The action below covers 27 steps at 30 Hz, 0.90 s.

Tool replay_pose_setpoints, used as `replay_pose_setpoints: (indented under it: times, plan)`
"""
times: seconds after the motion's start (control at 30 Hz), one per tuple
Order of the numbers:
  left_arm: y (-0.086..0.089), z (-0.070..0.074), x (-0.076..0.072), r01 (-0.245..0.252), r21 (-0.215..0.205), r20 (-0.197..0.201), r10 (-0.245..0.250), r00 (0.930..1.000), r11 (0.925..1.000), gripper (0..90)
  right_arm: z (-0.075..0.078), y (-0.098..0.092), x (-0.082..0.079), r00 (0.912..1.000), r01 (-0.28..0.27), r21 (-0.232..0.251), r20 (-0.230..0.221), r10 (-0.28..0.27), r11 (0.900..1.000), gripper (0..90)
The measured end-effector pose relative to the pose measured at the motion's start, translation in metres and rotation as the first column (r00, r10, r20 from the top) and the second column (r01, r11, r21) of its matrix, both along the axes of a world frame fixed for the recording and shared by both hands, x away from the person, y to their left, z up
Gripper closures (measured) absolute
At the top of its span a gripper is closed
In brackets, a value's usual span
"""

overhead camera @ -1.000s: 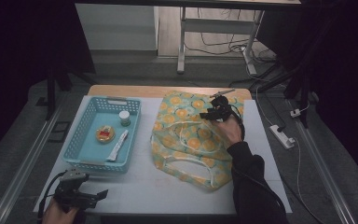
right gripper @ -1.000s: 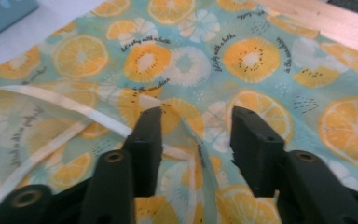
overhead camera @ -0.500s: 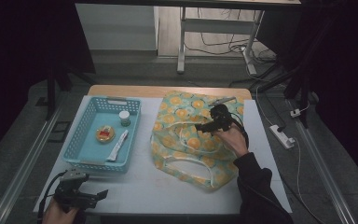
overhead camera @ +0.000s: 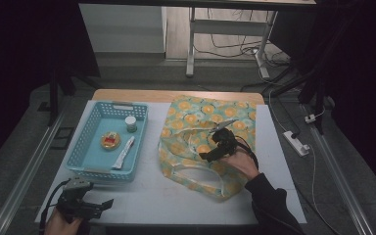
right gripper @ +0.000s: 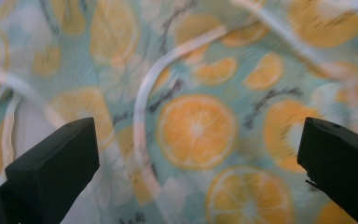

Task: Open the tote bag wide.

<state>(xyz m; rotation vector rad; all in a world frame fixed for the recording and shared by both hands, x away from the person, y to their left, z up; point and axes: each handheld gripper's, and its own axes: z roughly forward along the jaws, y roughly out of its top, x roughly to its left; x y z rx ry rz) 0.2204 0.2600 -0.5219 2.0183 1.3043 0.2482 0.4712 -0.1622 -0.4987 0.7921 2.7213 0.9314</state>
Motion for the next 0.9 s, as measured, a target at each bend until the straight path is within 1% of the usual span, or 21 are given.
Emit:
replay_pose_setpoints:
  times: [0.07, 0.13, 0.2, 0.27, 0.33, 0.37, 0.4, 0.5, 0.53, 0.57, 0.6, 0.67, 0.7, 0.73, 0.77, 0.8, 0.9]
  plan:
    - [0.000, 0.000, 0.000, 0.000, 0.001, 0.000, 0.000, 1.0000, 1.0000, 0.0, -0.006, 0.001, -0.002, 1.0000, -0.003, -0.014, -0.003, 0.003, 1.000, 0.0]
    - [0.000, 0.000, 0.000, 0.000, 0.001, 0.001, 0.000, 1.0000, 1.0000, 0.0, -0.011, 0.002, -0.003, 1.0000, 0.003, -0.034, 0.009, -0.003, 0.999, 0.0]
    - [0.000, 0.000, 0.000, -0.001, -0.002, 0.002, 0.001, 1.0000, 1.0000, 0.0, -0.016, 0.002, -0.004, 1.0000, -0.005, -0.050, 0.001, 0.005, 0.999, 0.0]
    - [0.000, 0.000, 0.000, -0.002, -0.004, 0.003, 0.002, 1.0000, 1.0000, 0.0, -0.021, 0.002, -0.005, 0.9999, -0.008, -0.072, 0.008, 0.009, 0.997, 0.0]
    - [0.001, 0.000, 0.000, -0.002, -0.004, 0.004, 0.002, 1.0000, 1.0000, 0.0, -0.025, 0.002, -0.006, 0.9999, -0.016, -0.083, 0.003, 0.017, 0.996, 0.0]
    - [0.001, 0.000, 0.000, -0.002, -0.004, 0.004, 0.002, 1.0000, 1.0000, 0.0, -0.027, 0.002, -0.008, 0.9997, -0.018, -0.087, 0.013, 0.019, 0.996, 0.0]
    - [0.000, 0.000, 0.000, -0.002, -0.004, 0.004, 0.002, 1.0000, 1.0000, 0.0, -0.027, 0.001, -0.009, 0.9995, -0.023, -0.080, 0.020, 0.025, 0.997, 0.7]
    - [0.000, 0.000, 0.000, -0.001, -0.002, 0.003, 0.001, 1.0000, 1.0000, 0.0, -0.026, -0.001, -0.010, 0.9993, -0.029, -0.069, 0.022, 0.031, 0.997, 8.4]
    - [0.000, 0.000, 0.000, 0.001, 0.000, 0.003, -0.001, 1.0000, 1.0000, 0.0, -0.025, -0.002, -0.011, 0.9991, -0.030, -0.066, 0.030, 0.032, 0.997, 12.6]
    - [0.000, 0.000, 0.000, 0.001, 0.001, 0.004, -0.001, 1.0000, 1.0000, 0.0, -0.023, -0.004, -0.013, 0.9982, -0.046, -0.052, 0.036, 0.048, 0.998, 28.1]
    - [0.000, 0.000, 0.000, 0.001, 0.002, 0.004, -0.001, 1.0000, 1.0000, 0.0, -0.023, -0.004, -0.013, 0.9982, -0.046, -0.052, 0.036, 0.048, 0.998, 28.1]
    - [0.000, 0.000, 0.000, 0.001, 0.002, 0.004, -0.001, 1.0000, 1.0000, 0.0, -0.021, -0.006, -0.016, 0.9961, -0.074, -0.043, 0.045, 0.076, 0.996, 43.3]
    - [0.000, 0.000, 0.000, 0.001, 0.002, 0.004, -0.001, 1.0000, 1.0000, 0.0, -0.019, -0.005, -0.018, 0.9950, -0.089, -0.041, 0.042, 0.091, 0.995, 55.8]
    - [0.000, 0.000, 0.000, 0.001, 0.002, 0.004, -0.001, 1.0000, 1.0000, 0.0, -0.019, -0.005, -0.018, 0.9950, -0.089, -0.041, 0.042, 0.091, 0.995, 55.8]
    - [0.000, 0.000, 0.000, 0.001, 0.002, 0.004, -0.001, 1.0000, 1.0000, 0.0, -0.018, -0.003, -0.022, 0.9915, -0.123, -0.042, 0.038, 0.124, 0.992, 67.7]
    - [0.000, 0.000, 0.000, 0.001, 0.002, 0.004, -0.001, 1.0000, 1.0000, 0.0, -0.018, -0.003, -0.022, 0.9915, -0.123, -0.042, 0.038, 0.124, 0.992, 67.7]
    - [0.000, 0.000, 0.000, 0.001, 0.003, 0.004, -0.001, 1.0000, 1.0000, 0.0, -0.017, -0.002, -0.023, 0.9900, -0.136, -0.041, 0.032, 0.138, 0.990, 84.3]
